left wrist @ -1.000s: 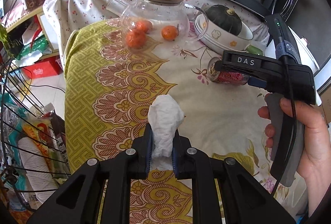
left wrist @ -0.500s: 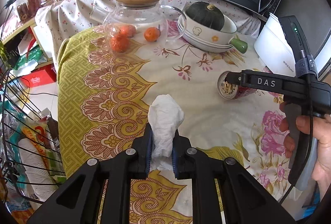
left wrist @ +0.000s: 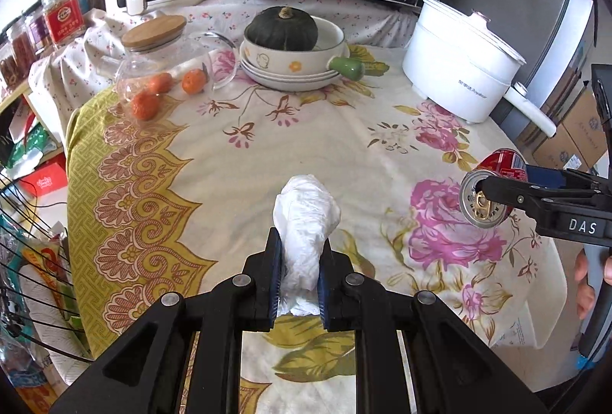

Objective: Collect trash

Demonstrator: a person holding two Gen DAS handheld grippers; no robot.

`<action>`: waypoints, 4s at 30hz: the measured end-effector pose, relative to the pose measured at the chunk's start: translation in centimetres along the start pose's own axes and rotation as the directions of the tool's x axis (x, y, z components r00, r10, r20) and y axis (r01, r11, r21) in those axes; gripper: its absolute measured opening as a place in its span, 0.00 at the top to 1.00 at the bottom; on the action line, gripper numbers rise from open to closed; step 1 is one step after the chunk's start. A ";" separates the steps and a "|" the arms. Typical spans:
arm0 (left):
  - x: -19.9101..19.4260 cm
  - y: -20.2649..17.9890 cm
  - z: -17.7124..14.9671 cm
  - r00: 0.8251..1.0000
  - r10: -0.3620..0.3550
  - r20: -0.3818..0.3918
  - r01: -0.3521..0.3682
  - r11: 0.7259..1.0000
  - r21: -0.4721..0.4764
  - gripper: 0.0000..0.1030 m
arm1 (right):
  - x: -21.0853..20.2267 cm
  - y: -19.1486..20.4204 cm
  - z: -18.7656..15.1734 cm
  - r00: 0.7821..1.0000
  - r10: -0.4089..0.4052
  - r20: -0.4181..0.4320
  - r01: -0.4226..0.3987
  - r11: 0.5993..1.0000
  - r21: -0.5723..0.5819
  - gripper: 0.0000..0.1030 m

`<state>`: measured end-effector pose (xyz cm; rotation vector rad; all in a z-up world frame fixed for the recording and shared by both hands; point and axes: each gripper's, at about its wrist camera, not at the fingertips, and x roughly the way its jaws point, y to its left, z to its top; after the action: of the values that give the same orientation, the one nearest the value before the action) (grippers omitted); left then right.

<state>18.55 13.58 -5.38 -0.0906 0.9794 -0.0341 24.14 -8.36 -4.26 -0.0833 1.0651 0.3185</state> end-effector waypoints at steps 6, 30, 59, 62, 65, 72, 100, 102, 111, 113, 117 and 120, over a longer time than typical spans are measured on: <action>-0.7 -4.8 -0.5 1.000 -0.025 0.015 0.023 0.995 0.092 0.84 | -3.5 -4.3 -3.4 1.000 -0.023 0.017 0.023 1.000 0.006 0.15; 1.1 -24.5 -3.5 0.950 -0.298 -0.092 0.312 0.887 0.340 0.84 | -7.8 -21.8 -15.0 0.997 -0.069 -0.018 0.072 0.961 0.269 0.14; 5.6 -38.6 -8.7 0.883 -0.397 -0.251 0.469 0.754 0.460 0.20 | -10.1 -32.7 -24.9 0.975 -0.174 -0.136 0.217 0.875 0.433 0.14; 5.4 -37.6 -8.3 0.895 -0.378 -0.238 0.447 0.768 0.459 0.16 | -9.7 -32.3 -24.6 0.975 -0.171 -0.140 0.215 0.879 0.424 0.14; 4.9 -36.5 -8.0 0.907 -0.359 -0.218 0.420 0.786 0.454 0.15 | -9.2 -31.8 -24.3 0.974 -0.174 -0.146 0.219 0.887 0.407 0.14; 3.7 -33.1 -7.4 0.936 -0.303 -0.178 0.350 0.847 0.399 0.10 | -9.8 -30.5 -23.5 0.971 -0.220 -0.092 0.238 0.897 0.373 0.00; -8.1 -19.8 -10.2 0.993 -0.035 0.110 0.017 0.987 0.160 0.10 | -16.6 -16.9 -21.0 0.921 -0.335 0.200 0.280 0.925 0.259 0.00; -9.2 -19.6 -11.1 0.991 -0.031 0.132 0.010 0.988 0.154 0.10 | -17.7 -15.5 -21.5 0.906 -0.348 0.241 0.287 0.923 0.255 0.00; -12.2 -20.1 -14.3 0.978 -0.027 0.205 -0.003 0.989 0.145 0.09 | -19.3 -13.1 -24.4 0.885 -0.362 0.293 0.268 0.910 0.315 0.00; -12.7 -20.4 -14.6 0.972 -0.028 0.231 -0.005 0.990 0.141 0.09 | -19.6 -13.1 -24.3 0.876 -0.367 0.312 0.267 0.910 0.318 0.00; -13.2 -20.8 -15.0 0.963 -0.031 0.266 -0.005 0.991 0.132 0.09 | -20.0 -13.0 -24.5 0.863 -0.387 0.325 0.280 0.902 0.330 0.00; -13.3 -21.1 -15.0 0.959 -0.028 0.282 -0.012 0.990 0.138 0.09 | -20.0 -12.9 -24.6 0.858 -0.394 0.330 0.289 0.901 0.325 0.00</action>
<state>-1.07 -7.43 -0.73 0.0286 0.6875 -0.0942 -1.70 -30.39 0.10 0.0302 0.6678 -0.1367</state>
